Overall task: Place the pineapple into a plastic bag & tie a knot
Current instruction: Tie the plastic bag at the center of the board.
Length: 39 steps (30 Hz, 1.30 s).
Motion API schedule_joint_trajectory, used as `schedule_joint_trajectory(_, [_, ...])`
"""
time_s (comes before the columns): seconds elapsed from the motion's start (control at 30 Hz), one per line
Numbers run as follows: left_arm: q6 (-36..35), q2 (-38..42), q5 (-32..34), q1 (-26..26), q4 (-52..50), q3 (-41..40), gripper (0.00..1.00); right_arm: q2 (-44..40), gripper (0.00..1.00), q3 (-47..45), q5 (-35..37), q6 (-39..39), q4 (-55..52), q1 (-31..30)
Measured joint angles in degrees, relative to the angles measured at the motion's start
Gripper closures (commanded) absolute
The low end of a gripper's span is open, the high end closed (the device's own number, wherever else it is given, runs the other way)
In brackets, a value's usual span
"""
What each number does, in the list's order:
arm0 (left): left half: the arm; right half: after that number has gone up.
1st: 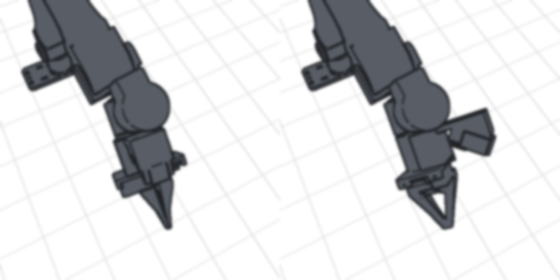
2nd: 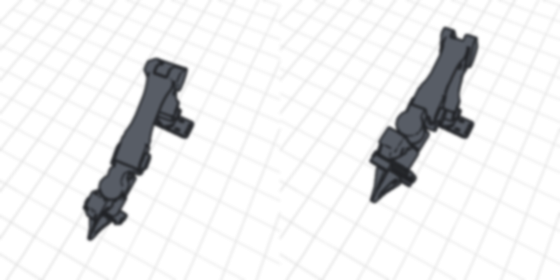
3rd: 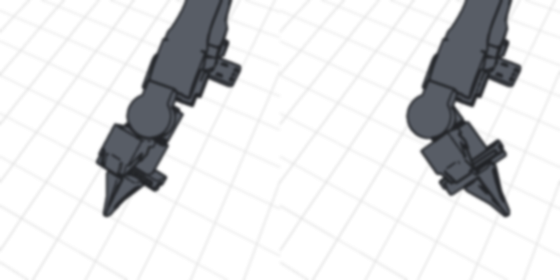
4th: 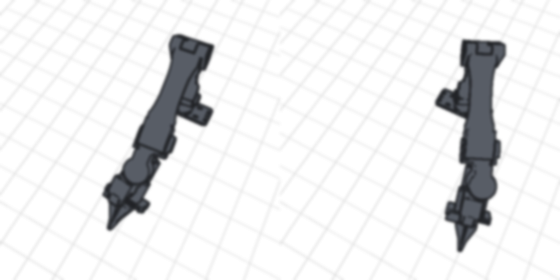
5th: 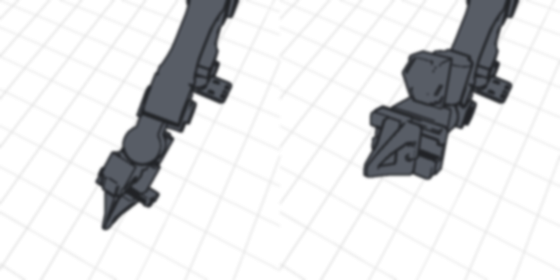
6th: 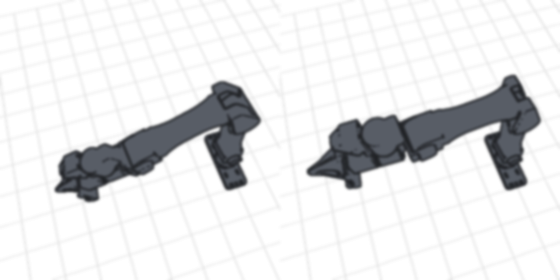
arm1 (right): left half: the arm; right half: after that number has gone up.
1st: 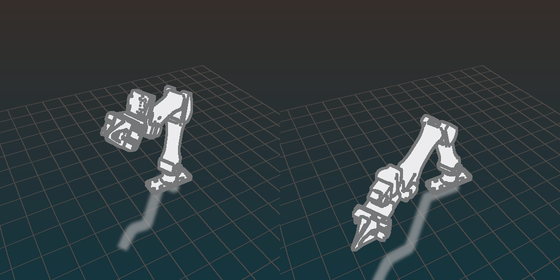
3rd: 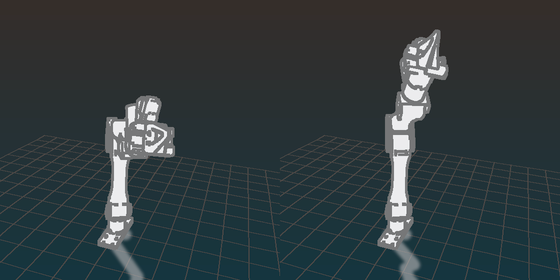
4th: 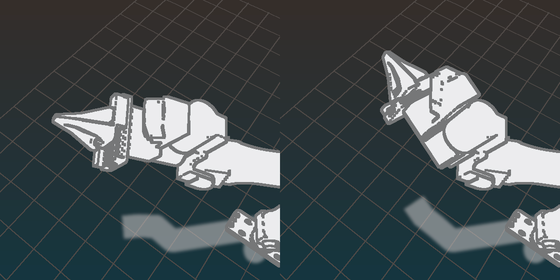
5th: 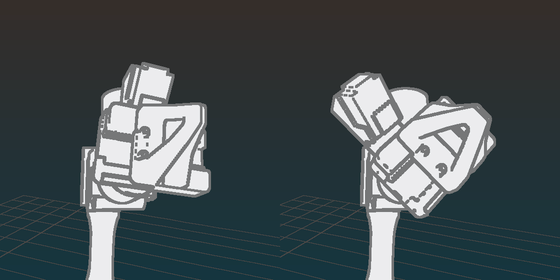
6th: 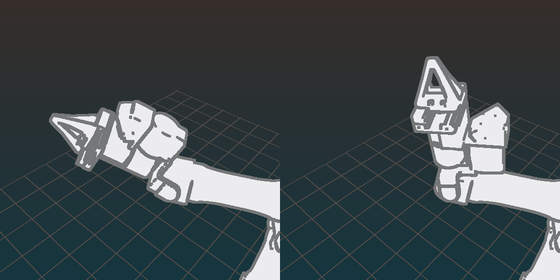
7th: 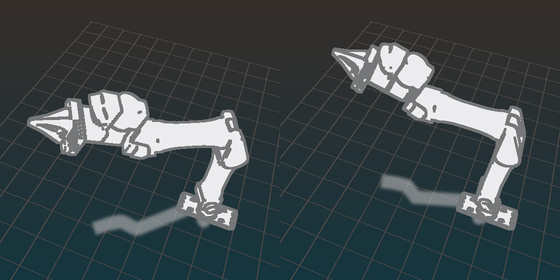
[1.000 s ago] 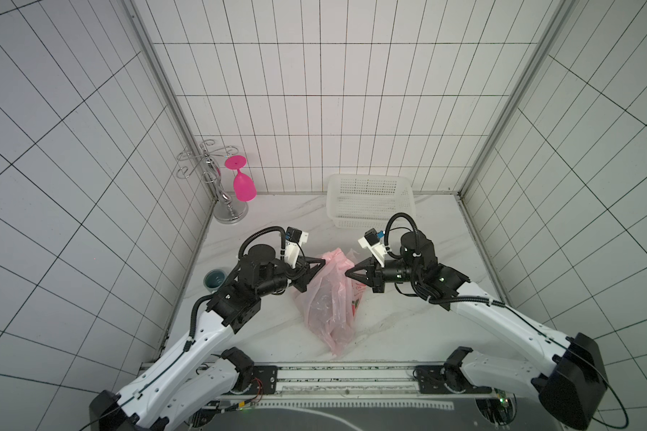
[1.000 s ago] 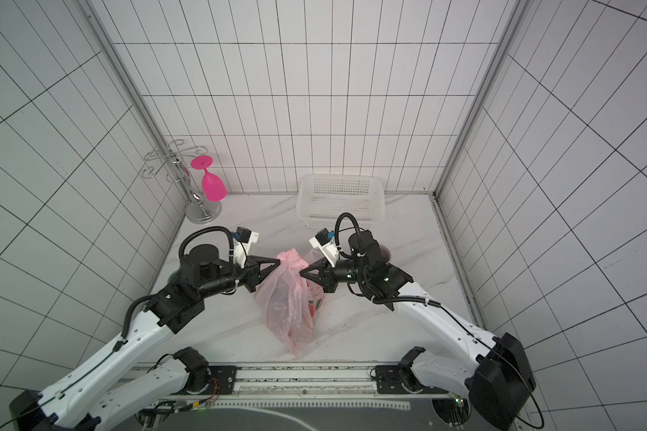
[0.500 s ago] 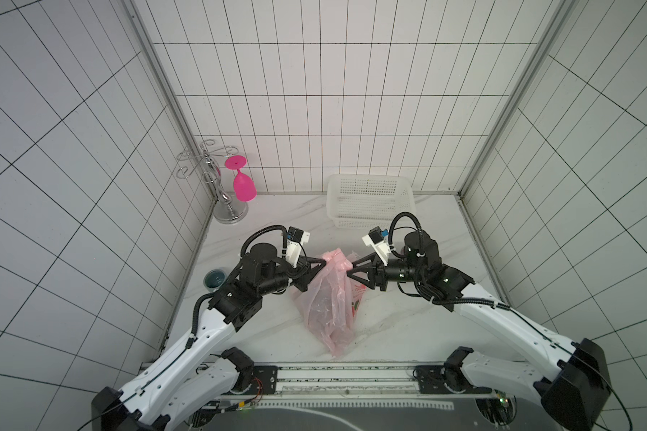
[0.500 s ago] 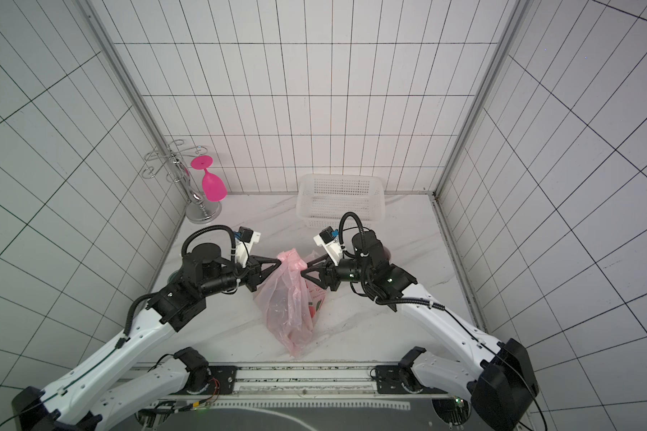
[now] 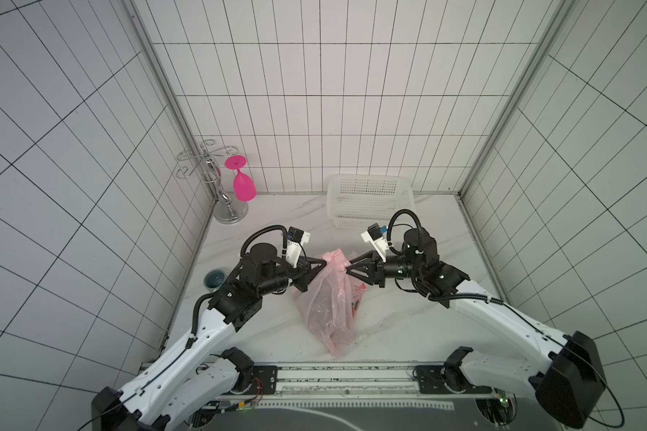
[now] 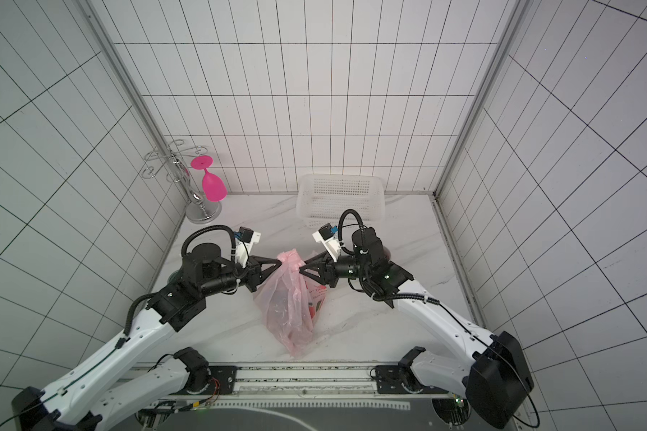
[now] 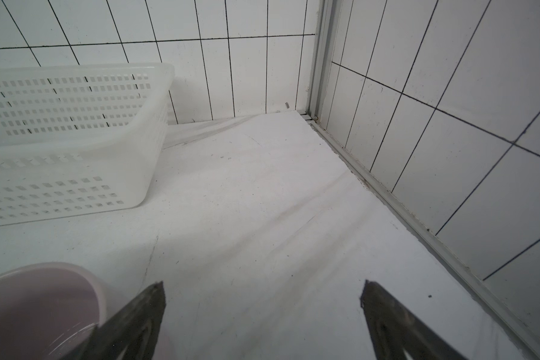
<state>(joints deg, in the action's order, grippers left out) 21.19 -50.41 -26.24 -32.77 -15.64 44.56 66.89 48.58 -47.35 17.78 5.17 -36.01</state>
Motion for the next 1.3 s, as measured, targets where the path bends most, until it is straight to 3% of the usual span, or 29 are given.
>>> schedule_joint_trajectory(0.07, [0.0,0.0,0.0,0.0,0.0,0.0,1.0,0.0,0.76,0.0,-0.7,0.4,0.5,0.0])
schedule_joint_trajectory(0.2, [0.0,0.0,0.0,0.0,0.0,0.0,1.0,0.0,1.0,0.0,-1.7,1.5,2.2,0.0])
schedule_joint_trajectory(0.4, [-2.1,-0.2,3.7,0.1,-5.5,3.0,1.0,-0.1,1.0,0.0,-1.0,1.5,1.7,0.0])
schedule_joint_trajectory(0.63, [-9.4,-5.9,19.6,2.5,-17.8,18.8,1.0,-6.3,1.0,-1.7,2.4,1.0,-0.7,0.0])
schedule_joint_trajectory(0.8, [-13.0,-12.0,25.3,5.4,-21.9,23.7,1.0,-10.5,1.0,-6.3,6.4,1.1,-1.6,0.0])
schedule_joint_trajectory(1.03, [-15.2,-17.2,24.5,11.4,-24.2,26.7,1.0,-16.5,1.0,-12.3,12.4,1.7,-2.8,0.0])
schedule_joint_trajectory(1.3, [-15.6,-17.8,20.1,13.0,-24.9,27.8,1.0,-23.7,1.0,-18.3,14.7,5.2,-3.3,0.0])
